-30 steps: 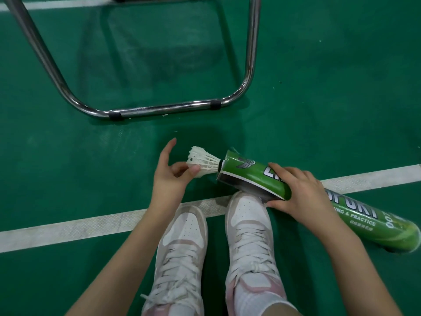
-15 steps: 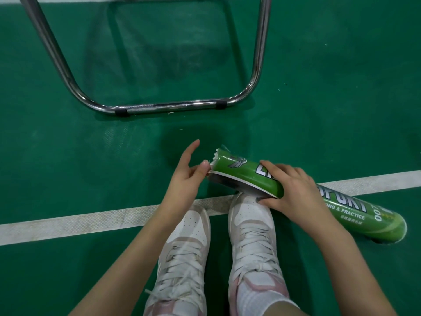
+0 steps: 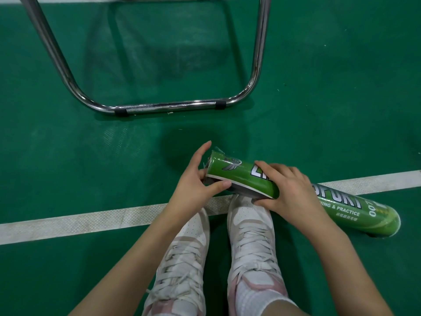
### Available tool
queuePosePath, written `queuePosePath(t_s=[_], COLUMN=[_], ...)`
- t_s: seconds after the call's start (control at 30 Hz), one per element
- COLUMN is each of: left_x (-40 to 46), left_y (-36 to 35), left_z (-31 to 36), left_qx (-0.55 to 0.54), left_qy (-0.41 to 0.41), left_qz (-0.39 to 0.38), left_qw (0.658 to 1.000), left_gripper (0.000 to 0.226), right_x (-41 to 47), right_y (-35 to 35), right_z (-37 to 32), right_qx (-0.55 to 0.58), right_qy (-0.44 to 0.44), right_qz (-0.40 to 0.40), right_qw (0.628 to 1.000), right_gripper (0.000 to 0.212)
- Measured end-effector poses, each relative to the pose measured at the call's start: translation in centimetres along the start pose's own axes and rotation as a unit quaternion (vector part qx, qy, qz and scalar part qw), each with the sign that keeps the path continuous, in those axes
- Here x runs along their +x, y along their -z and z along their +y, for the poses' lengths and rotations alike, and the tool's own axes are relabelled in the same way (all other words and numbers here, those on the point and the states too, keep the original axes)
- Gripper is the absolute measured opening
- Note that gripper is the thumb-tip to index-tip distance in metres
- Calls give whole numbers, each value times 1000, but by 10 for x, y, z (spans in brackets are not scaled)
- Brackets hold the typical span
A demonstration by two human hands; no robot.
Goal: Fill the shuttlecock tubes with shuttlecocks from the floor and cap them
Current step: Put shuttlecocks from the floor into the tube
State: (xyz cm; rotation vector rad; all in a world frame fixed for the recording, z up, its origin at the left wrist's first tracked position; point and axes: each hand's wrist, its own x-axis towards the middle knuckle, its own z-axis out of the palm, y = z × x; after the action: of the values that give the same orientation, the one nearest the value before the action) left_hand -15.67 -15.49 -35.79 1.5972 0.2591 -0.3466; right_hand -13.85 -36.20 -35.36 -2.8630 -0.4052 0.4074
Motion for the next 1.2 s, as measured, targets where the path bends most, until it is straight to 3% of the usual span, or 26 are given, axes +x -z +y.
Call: queuePosePath(t_s=[0.23,0.53,0.7,0.87,1.03,1.2], left_x=[3,5,4,3,1,-1], left_y=[5,11,12,13,13,13], left_z=[2,4,6,2,-6,-8], left_qx=[24,14,60,29,78,-52], left_qy=[-3,-7,-6,4,-34,-1], left_qz=[14,-56,-83,-39,71,102], left_qw=[1000,998,995,999,994,993], left_gripper=[101,102,99,102,105,115], right_x=[0,-1,-2,-1,0,7], right_y=[1,1,1,2,3,4], right_z=[-3,-6,-7,-9,-10,-17], right_qx=[8,14,11,12,14,23], right_qy=[6,12,22,25,28,42], right_qz=[0,3,2,1,13,37], right_qw=[1000,1000,1000,1000,999,998], right_gripper=[84,85,85,85,86,85])
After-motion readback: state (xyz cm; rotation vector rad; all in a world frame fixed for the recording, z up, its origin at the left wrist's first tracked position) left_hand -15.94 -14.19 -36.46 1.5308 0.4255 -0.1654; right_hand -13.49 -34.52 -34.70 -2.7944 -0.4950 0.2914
